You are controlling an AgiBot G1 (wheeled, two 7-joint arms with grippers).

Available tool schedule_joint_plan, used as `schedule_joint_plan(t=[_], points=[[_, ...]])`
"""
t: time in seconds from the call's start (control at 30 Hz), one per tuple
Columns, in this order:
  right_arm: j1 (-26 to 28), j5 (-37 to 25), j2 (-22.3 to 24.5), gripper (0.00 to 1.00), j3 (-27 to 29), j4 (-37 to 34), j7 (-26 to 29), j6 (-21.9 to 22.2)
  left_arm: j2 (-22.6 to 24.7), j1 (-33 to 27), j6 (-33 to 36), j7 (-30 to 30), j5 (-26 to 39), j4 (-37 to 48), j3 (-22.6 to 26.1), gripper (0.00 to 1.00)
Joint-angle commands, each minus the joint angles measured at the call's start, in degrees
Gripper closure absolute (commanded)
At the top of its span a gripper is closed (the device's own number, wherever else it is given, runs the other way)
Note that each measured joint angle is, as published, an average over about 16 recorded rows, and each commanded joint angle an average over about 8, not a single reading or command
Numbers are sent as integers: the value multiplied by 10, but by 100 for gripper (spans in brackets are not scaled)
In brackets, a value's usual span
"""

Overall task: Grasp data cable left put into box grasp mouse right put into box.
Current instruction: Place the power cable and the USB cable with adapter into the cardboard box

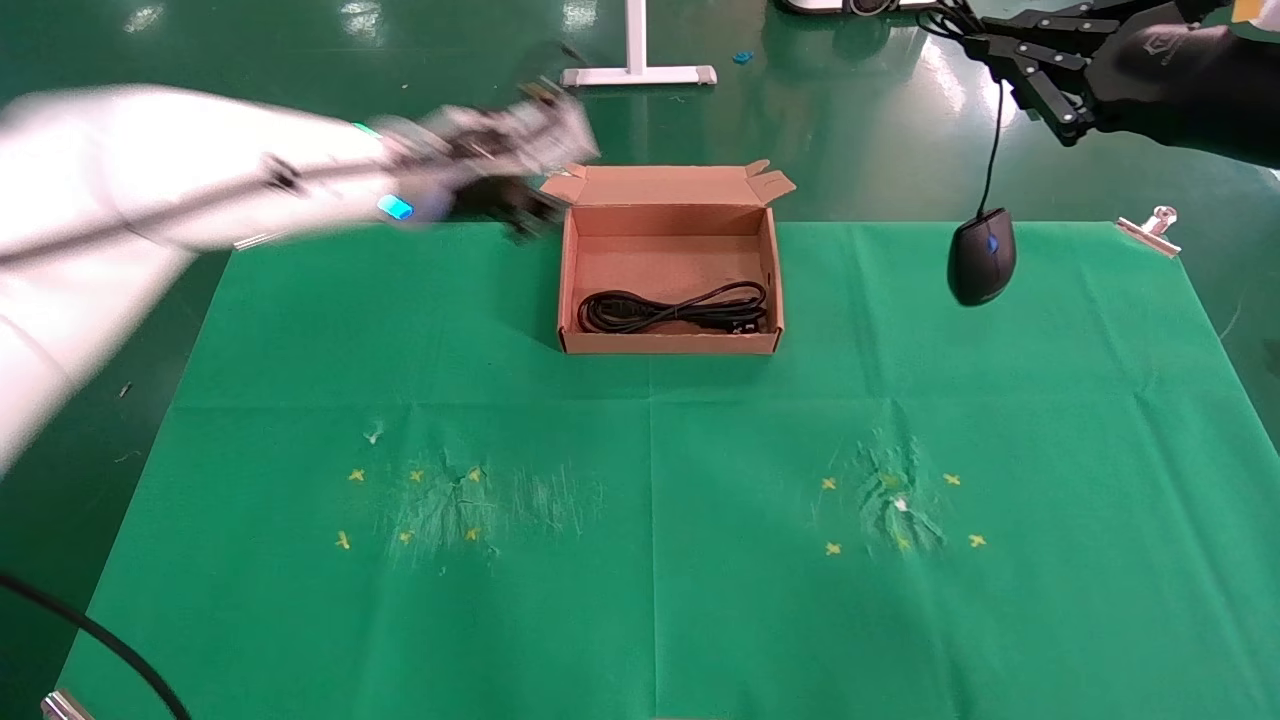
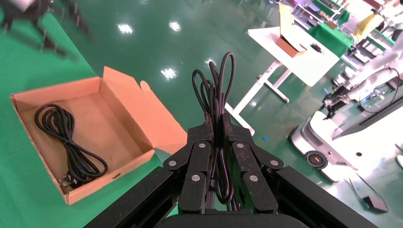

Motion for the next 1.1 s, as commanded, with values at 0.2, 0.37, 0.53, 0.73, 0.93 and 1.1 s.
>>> schedule_joint_plan(t=[0.2,0.37,0.53,0.73,0.93,1.1], points=[[-6,5,-27,100,-6,25,-1,-1,-76,-46,21,-69,49,-7,16,0],[-17,3,-65,100,-16,58,8,9,-106,-50,33,-142,94,-66,31,0],[-28,-13,-109,100,-38,89,34,27,-126,-48,40,-213,142,-125,42,0],[-37,-58,-148,100,-74,114,75,52,-144,-45,50,-290,200,-184,51,0],[-45,-107,-161,100,-98,118,107,83,-156,-41,61,-348,246,-227,54,0],[-46,-87,-150,100,-89,132,119,68,-162,-38,69,-381,274,-252,55,0]])
